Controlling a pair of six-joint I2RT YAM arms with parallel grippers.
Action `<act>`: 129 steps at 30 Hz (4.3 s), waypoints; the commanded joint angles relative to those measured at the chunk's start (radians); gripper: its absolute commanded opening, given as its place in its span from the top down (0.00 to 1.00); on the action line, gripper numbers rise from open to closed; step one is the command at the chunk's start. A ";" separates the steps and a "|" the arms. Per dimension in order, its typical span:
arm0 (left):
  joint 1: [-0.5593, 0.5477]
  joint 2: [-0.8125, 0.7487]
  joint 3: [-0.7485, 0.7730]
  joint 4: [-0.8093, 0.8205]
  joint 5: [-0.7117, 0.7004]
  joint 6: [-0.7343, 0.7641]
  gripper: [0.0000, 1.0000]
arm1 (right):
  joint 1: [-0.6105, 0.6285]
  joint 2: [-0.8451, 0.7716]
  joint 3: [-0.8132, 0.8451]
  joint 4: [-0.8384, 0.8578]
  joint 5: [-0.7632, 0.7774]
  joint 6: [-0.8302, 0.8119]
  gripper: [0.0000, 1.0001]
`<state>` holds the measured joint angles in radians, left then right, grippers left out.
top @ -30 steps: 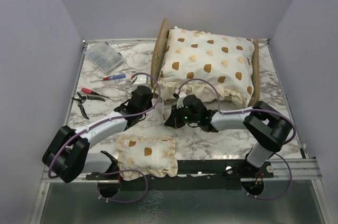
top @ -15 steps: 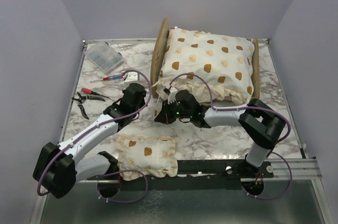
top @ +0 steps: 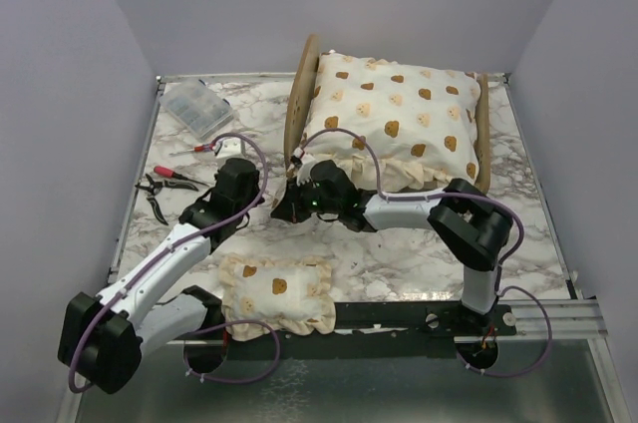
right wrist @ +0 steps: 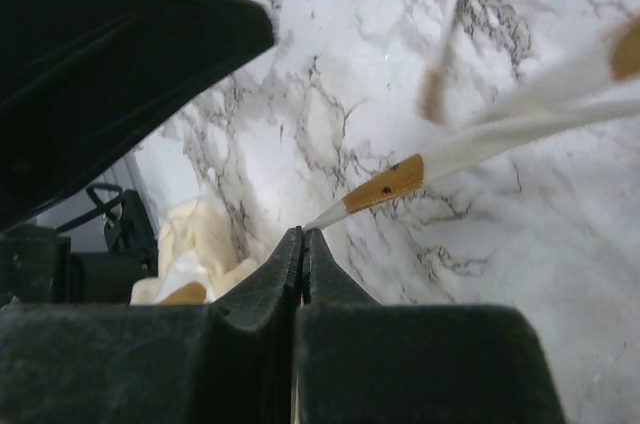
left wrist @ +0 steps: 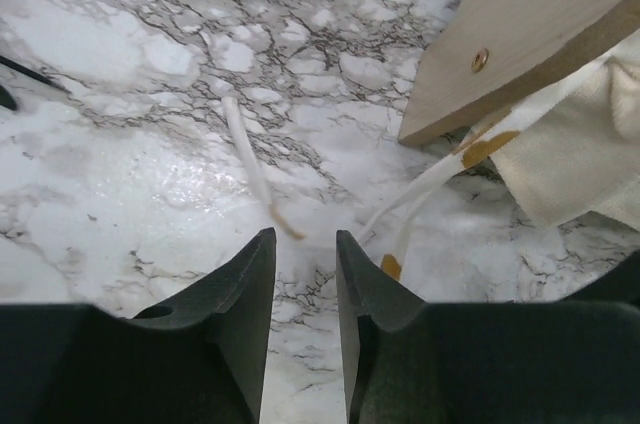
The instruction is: Set up the pet bed
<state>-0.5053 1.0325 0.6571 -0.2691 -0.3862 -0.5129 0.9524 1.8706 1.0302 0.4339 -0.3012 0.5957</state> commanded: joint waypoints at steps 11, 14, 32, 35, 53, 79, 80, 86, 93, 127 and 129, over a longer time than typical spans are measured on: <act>0.045 -0.206 -0.012 -0.133 -0.134 0.019 0.62 | 0.028 0.275 0.248 0.087 0.291 0.009 0.83; 0.044 -0.198 -0.010 -0.130 -0.121 0.023 0.60 | 0.028 0.292 0.266 0.070 0.296 -0.008 0.60; 0.045 -0.084 0.013 -0.102 0.031 0.027 0.49 | 0.027 -0.310 -0.023 -0.344 0.379 -0.741 0.27; 0.045 -0.036 0.011 -0.053 0.071 0.012 0.45 | 0.027 -0.354 -0.076 -0.319 0.486 -0.986 0.13; 0.046 0.244 0.038 0.249 0.102 -0.007 0.40 | 0.029 -0.081 -0.118 0.213 0.620 -1.485 0.08; 0.046 0.227 -0.052 0.243 0.212 -0.041 0.40 | -0.018 -0.167 -0.077 -0.032 0.586 -1.173 0.99; 0.045 0.232 -0.055 0.240 0.208 -0.040 0.40 | -0.024 -0.174 -0.079 -0.044 0.569 -1.153 0.99; 0.021 0.298 -0.014 0.222 0.137 0.001 0.41 | -0.050 -0.193 -0.081 -0.070 0.529 -1.077 0.99; -0.042 0.438 0.083 0.224 0.009 0.086 0.42 | -0.061 -0.191 -0.080 -0.070 0.486 -1.034 0.99; -0.056 0.276 0.066 0.080 0.214 0.026 1.00 | -0.064 -0.309 -0.148 -0.099 0.362 -0.884 0.81; -0.049 0.291 0.097 0.037 0.139 0.060 1.00 | -0.064 -0.312 -0.159 -0.096 0.374 -0.870 0.81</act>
<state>-0.5583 1.3201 0.7300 -0.1040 -0.1768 -0.4923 0.8791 1.5944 0.8989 0.3618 0.1146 -0.3244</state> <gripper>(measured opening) 0.005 0.188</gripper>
